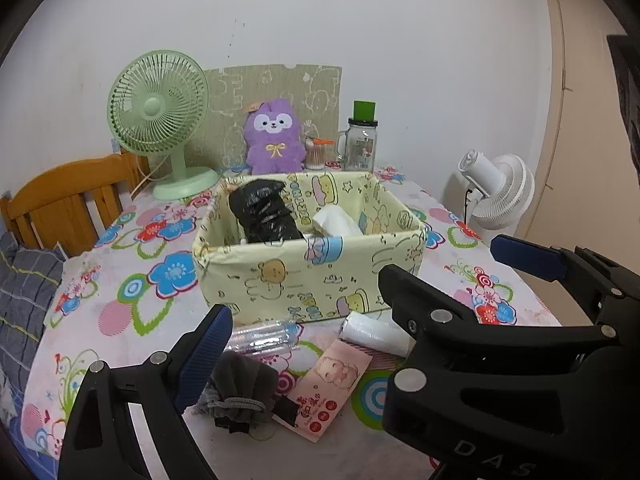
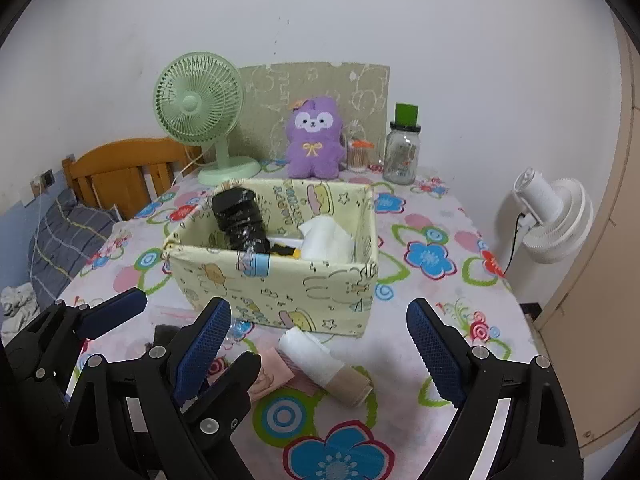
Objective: Organize soft objects
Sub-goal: 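Withdraw both tools from the box toward the remaining items, then grasp the white-and-tan roll with the right tool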
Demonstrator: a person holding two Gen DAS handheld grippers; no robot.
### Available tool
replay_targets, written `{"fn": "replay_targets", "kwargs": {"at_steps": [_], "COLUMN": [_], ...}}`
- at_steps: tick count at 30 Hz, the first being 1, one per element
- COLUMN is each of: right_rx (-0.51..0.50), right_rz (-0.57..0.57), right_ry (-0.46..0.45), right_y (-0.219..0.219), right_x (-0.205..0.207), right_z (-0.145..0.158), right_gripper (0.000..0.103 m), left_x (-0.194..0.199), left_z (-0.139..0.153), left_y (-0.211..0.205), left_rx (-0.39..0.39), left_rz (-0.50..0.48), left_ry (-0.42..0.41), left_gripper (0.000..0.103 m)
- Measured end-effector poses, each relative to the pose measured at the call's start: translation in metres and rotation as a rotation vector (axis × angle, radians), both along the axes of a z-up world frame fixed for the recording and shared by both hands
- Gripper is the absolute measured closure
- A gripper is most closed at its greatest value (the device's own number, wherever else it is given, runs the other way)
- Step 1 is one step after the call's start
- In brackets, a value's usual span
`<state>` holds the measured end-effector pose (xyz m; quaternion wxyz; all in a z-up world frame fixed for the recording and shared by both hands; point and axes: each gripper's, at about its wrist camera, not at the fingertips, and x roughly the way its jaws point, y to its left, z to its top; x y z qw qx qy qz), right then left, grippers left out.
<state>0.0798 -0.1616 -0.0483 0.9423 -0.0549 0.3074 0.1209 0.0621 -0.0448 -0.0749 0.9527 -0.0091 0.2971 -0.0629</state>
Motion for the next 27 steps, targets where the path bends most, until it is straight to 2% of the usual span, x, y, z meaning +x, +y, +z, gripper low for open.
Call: {"fn": "replay_targets", "kwargs": {"at_steps": [17,27], "right_rx": [0.005,-0.005], "right_rz": [-0.011,-0.014], "right_ry": [0.114,0.171], "right_y": [-0.008,-0.007], "right_x": [0.015,0.023], "right_z": [-0.045,-0.068], "right_gripper": [0.012,0.014], "left_x": [0.006,0.011], "left_z": [-0.036,-0.050], "left_y": [-0.005,-0.009], "left_rx": [0.002,0.036], "left_rz": [-0.042,-0.042], "left_ry": [0.058,0.105], "left_gripper": [0.009,0.009]}}
